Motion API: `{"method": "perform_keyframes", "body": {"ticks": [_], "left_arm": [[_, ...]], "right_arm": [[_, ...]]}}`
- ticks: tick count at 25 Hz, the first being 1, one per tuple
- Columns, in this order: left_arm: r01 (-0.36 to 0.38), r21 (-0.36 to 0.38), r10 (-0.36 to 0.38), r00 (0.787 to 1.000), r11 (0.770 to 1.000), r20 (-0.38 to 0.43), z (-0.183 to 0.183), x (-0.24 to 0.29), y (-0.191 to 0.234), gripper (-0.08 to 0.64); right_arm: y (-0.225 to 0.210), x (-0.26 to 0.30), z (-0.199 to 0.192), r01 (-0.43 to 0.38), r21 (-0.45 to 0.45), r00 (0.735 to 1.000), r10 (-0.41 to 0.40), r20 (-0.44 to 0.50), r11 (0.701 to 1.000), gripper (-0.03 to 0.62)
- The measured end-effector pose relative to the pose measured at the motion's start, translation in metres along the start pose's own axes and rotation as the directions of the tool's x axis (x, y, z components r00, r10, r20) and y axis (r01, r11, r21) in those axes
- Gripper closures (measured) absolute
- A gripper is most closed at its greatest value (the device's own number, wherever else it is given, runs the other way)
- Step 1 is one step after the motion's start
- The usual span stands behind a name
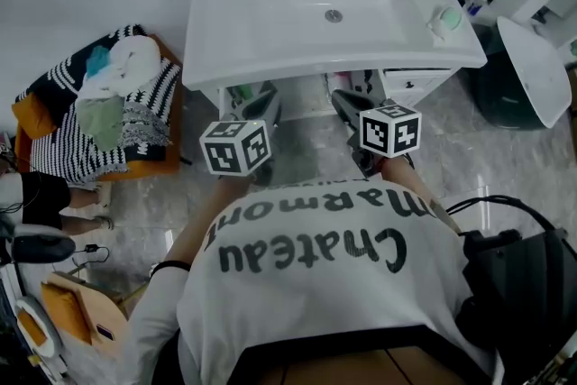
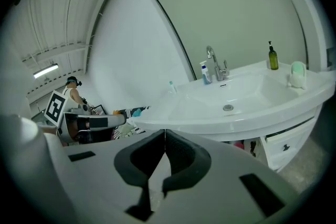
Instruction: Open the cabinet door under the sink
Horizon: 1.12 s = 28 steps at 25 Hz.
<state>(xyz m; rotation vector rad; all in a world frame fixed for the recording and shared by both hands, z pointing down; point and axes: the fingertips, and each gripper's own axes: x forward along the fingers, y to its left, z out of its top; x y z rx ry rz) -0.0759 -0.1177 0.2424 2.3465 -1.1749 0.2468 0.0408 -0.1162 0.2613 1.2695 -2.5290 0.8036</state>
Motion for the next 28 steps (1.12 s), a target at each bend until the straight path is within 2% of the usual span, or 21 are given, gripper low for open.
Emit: {"method": "perform_keyframes", "body": {"ticks": [14,20,28], "left_arm": [[0.004,0.016,-0.004,1.000,1.000,-0.002,0.007,0.015,-0.002,0.551],[-0.002,0.017,0.002,1.000,1.000,-0.013,0.004,0.020,0.000,0.551],[-0.005,0.038,0.006,1.000,0.999,-0.027,0.000,0.025,-0.002,0.551]], "right_arm": [[-0.012,0.008,0.007,0.012,-0.064,0.999,-0.014,-0.033,0.998,0.581],[-0.012,0.012,0.004,0.029,-0.178,0.997,-0.041,-0.063,0.984,0.581],[-0.014,0.011,0.003,0.019,-0.157,0.997,-0.030,-0.070,0.987,0.581]]}}
